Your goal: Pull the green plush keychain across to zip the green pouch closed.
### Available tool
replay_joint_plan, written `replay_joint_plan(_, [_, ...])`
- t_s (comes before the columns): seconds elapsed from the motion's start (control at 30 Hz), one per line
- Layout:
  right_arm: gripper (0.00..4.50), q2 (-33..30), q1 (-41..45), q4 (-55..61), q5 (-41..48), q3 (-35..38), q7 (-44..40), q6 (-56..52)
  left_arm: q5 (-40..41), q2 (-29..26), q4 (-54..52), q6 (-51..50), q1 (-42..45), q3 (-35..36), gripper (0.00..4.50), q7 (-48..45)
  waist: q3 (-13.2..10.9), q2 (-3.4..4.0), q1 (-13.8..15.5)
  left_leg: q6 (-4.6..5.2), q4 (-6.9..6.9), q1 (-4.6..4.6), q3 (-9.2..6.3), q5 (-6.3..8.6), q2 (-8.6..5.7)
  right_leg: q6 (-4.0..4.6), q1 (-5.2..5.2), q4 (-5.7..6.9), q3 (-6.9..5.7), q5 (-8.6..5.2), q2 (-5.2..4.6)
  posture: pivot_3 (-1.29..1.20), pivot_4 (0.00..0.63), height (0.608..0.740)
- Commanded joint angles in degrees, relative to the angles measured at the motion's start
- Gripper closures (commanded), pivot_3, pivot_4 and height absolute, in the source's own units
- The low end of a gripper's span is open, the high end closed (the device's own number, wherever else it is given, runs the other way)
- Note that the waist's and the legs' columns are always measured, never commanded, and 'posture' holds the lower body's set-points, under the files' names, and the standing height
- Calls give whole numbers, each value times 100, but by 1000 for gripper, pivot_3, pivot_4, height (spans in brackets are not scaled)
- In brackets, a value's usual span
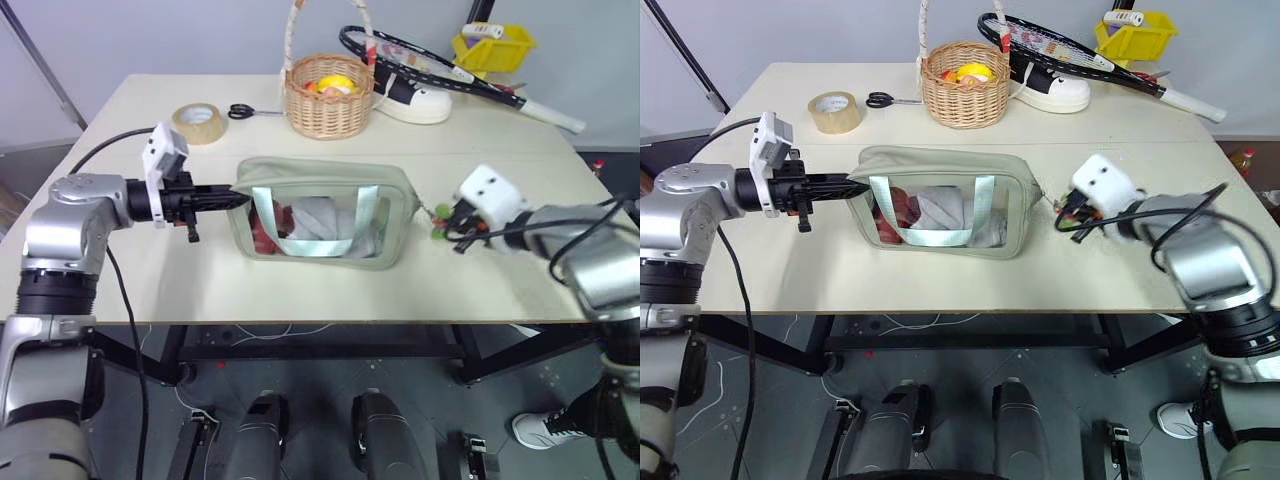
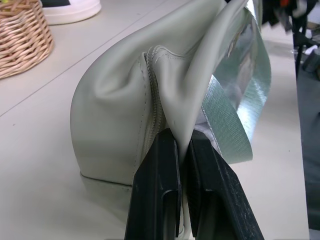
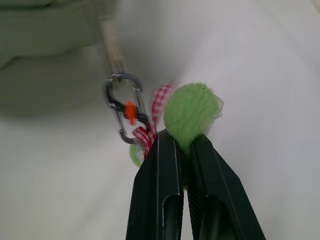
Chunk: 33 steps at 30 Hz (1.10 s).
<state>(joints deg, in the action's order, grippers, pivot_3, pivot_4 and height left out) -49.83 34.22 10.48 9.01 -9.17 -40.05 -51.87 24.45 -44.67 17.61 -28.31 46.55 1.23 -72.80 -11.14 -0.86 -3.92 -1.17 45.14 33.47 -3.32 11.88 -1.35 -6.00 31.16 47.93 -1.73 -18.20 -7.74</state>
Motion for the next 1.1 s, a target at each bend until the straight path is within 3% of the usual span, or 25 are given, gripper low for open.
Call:
replay_joint_plan(0.03, [4445,32,-76,163,-208,-132,114,-88,-2,-206,-9,-56,-53,293,4500,144,0,0,5,0,0,0,0,0,-1,0,0,0,0,0,-1,0,150,644])
replay_joint_plan(0.23, [4445,-9,206,86,18,268,-94,-274,59,-206,-159,-134,-107,311,4500,195,0,-1,5,0,0,-2,-1,0,-1,0,-3,-1,-2,0,1,0,150,644])
replay_joint_plan(0.27, [3722,-1,270,79,101,376,-132,-368,67,-204,-180,-146,-112,313,4500,201,1,-1,7,0,0,-2,-1,0,-1,0,-3,-1,-2,0,1,0,150,644])
replay_joint_plan(0.3, [3376,-21,330,135,270,542,-264,-423,79,-197,-212,-170,-114,310,4500,210,0,-1,10,0,0,-1,-1,0,-1,0,-3,-1,-2,0,1,0,150,644])
replay_joint_plan(0.5, [273,-241,615,351,1237,1504,-1014,-611,151,-185,-364,-232,-127,286,4500,219,0,-1,24,0,0,0,-2,0,-1,-1,-3,-1,-3,0,1,0,150,644])
replay_joint_plan(0.53, [78,-322,564,450,1411,1630,-1212,-512,169,-187,-403,-257,-139,290,4500,213,0,-1,32,1,0,2,-2,1,-1,-2,-2,-1,-4,-1,1,0,150,644])
replay_joint_plan(0.57, [78,-375,545,513,1579,1762,-1363,-448,216,-192,-451,-339,-153,303,4500,199,0,-1,41,1,1,3,-2,1,-2,-2,-2,-2,-4,-1,0,0,150,644])
replay_joint_plan(0.67, [0,-474,545,547,1866,1928,-1608,-322,458,-241,-636,-705,-181,398,3370,114,0,-1,51,2,2,-2,-3,1,-1,-1,-9,-3,-5,-2,0,0,150,644])
replay_joint_plan(0.87, [0,-693,433,722,2194,1984,-1946,-63,468,-654,-830,-700,-247,404,259,-250,0,-1,72,2,2,0,-5,2,-1,2,-6,-5,-5,-3,-5,0,150,644])
replay_joint_plan(0.9, [0,-730,415,733,2229,1990,-1973,-44,450,-731,-840,-671,-254,402,93,-310,0,-1,78,2,2,0,-7,2,0,3,-6,-5,-5,-4,-5,0,150,644])
replay_joint_plan(1.1, [0,-1092,178,785,2379,2119,-2235,174,426,-1480,-1026,-258,-439,459,93,-1046,0,-1,138,-1,1,3,-13,4,0,18,0,-8,-5,-11,-25,0,150,644])
